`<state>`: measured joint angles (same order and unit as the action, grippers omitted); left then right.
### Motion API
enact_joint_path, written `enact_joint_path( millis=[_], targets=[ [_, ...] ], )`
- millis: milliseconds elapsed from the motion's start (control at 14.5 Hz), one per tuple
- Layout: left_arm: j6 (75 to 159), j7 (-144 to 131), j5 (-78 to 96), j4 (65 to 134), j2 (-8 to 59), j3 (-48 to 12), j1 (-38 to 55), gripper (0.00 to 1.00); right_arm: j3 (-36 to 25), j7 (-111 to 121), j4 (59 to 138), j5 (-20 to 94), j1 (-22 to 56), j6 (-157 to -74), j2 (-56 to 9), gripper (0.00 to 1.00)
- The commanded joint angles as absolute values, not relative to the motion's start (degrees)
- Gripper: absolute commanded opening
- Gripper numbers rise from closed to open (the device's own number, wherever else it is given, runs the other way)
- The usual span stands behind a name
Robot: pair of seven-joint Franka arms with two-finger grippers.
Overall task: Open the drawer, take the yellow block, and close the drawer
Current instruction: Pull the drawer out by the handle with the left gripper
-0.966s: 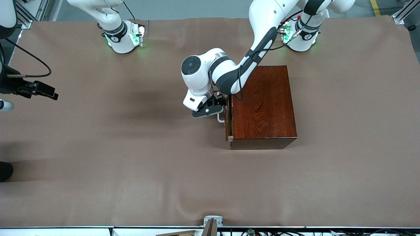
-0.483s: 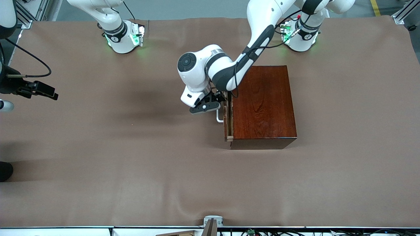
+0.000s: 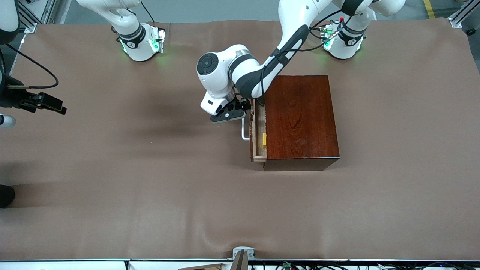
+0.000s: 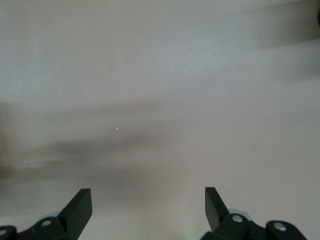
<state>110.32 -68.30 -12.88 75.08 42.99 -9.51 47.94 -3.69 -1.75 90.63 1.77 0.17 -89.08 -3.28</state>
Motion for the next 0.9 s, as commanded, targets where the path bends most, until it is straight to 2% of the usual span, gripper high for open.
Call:
enact_joint_path(
  millis=[0,828],
  targets=[
    [112.67,-70.31,-10.90,73.83,43.33,-10.11,48.78,1.00,-2.90,-1.41,91.49,0.79,-0.88,-88.95,-2.20,1.00],
    [124.18,-68.21,-10.90,73.48,44.30,-9.93,49.48,1.00,-2.90,-1.41,91.49,0.79,-0.88,-88.86,-2.20,1.00]
  ],
)
